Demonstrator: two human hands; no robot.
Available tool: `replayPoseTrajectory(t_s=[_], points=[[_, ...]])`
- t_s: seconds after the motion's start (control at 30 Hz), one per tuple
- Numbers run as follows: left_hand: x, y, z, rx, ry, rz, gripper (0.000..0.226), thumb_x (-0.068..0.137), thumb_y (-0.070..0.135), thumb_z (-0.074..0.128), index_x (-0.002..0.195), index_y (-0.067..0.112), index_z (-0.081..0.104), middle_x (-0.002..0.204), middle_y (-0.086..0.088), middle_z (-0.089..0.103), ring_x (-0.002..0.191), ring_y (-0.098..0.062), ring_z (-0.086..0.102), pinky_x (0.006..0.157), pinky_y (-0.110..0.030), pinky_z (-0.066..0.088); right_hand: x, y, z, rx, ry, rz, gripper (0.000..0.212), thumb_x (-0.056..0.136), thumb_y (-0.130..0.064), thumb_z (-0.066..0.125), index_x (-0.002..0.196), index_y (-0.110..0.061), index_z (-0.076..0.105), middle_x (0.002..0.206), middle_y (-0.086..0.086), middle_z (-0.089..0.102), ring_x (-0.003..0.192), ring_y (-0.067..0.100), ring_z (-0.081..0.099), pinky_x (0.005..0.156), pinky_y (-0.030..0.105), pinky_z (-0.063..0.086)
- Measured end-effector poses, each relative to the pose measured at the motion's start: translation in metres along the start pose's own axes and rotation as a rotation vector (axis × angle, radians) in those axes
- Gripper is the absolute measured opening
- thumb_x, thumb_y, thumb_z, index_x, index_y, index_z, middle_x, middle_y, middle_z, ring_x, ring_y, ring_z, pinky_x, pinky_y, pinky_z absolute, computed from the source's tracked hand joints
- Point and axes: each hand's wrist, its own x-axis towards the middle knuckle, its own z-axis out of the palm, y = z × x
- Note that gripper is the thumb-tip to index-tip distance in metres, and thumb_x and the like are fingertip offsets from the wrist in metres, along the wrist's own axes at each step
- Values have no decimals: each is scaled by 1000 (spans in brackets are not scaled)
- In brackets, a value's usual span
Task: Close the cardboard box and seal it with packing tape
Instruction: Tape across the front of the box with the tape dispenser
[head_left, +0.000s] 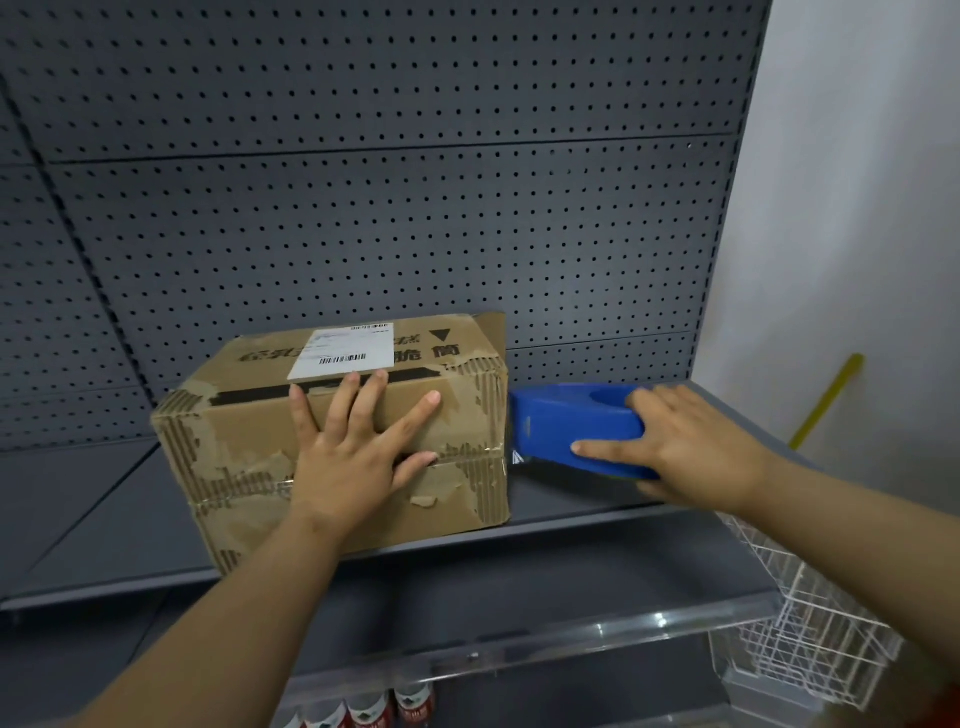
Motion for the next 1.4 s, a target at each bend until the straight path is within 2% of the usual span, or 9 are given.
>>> replayPoseTrajectory(t_s=[0.2, 0.3, 0.47, 0.6, 0.8, 0.93, 1.07, 1.2, 1.4], points=[[-2, 1, 0, 6, 5, 5, 66, 79, 72, 45, 138, 44, 31, 136, -9, 35, 128, -29, 31, 105, -69, 12, -5, -9, -4, -29, -53, -34, 81, 49, -33, 81, 123, -42, 51, 79, 9, 55, 63, 25, 55, 64, 35, 49], [-1, -1, -2, -11, -17, -4, 70, 78, 76, 37, 139, 44, 27, 137, -11, 34, 127, -30, 31, 105, -69, 9, 12, 3, -15, -82, -6, 15, 77, 48, -30, 82, 120, -43, 58, 77, 9, 55, 63, 25, 54, 62, 35, 48], [-4, 1, -1, -9, -24, 39, 81, 70, 84, 35, 139, 43, 28, 137, -15, 33, 127, -33, 31, 104, -71, 7, -15, -16, 0, -10, -56, -9, 83, 51, -31, 81, 125, -41, 46, 78, 10, 55, 65, 26, 56, 63, 35, 49], [-3, 1, 3, 11, -3, 33, 74, 73, 80, 36, 138, 45, 29, 137, -15, 32, 127, -34, 30, 104, -71, 8, 6, 0, -10, -86, 17, 5, 81, 52, -29, 81, 123, -42, 45, 78, 9, 55, 65, 25, 55, 63, 36, 48], [-6, 4, 5, -8, 13, 34, 59, 81, 73, 35, 134, 48, 35, 137, -14, 31, 127, -32, 30, 104, -68, 7, -11, -14, -5, -55, -59, -14, 78, 51, -31, 80, 123, -42, 54, 79, 10, 55, 66, 26, 56, 62, 36, 48], [-4, 3, 4, -15, 15, 20, 61, 78, 74, 41, 133, 48, 37, 136, -14, 31, 126, -32, 29, 105, -68, 4, 10, -4, -12, -71, -28, 43, 76, 49, -29, 81, 120, -42, 58, 79, 10, 55, 66, 28, 56, 64, 38, 48], [-6, 5, 4, 1, 33, 29, 62, 78, 74, 42, 133, 48, 37, 135, -13, 32, 126, -32, 29, 105, -68, 5, -12, -21, -5, -22, -86, 7, 81, 50, -34, 80, 124, -41, 49, 80, 11, 56, 68, 27, 58, 61, 38, 49], [-5, 4, 4, -8, 14, 19, 64, 76, 74, 44, 133, 48, 36, 136, -13, 29, 127, -32, 27, 105, -68, 3, 9, -4, -15, -61, -44, 60, 75, 50, -28, 81, 121, -41, 57, 80, 12, 55, 64, 29, 55, 64, 39, 48], [-5, 6, 2, -21, 18, 6, 61, 78, 72, 44, 134, 49, 33, 136, -12, 31, 125, -32, 30, 105, -67, 2, -16, -15, -16, -35, -129, 13, 81, 48, -34, 81, 122, -42, 52, 79, 10, 54, 64, 28, 57, 63, 38, 49]])
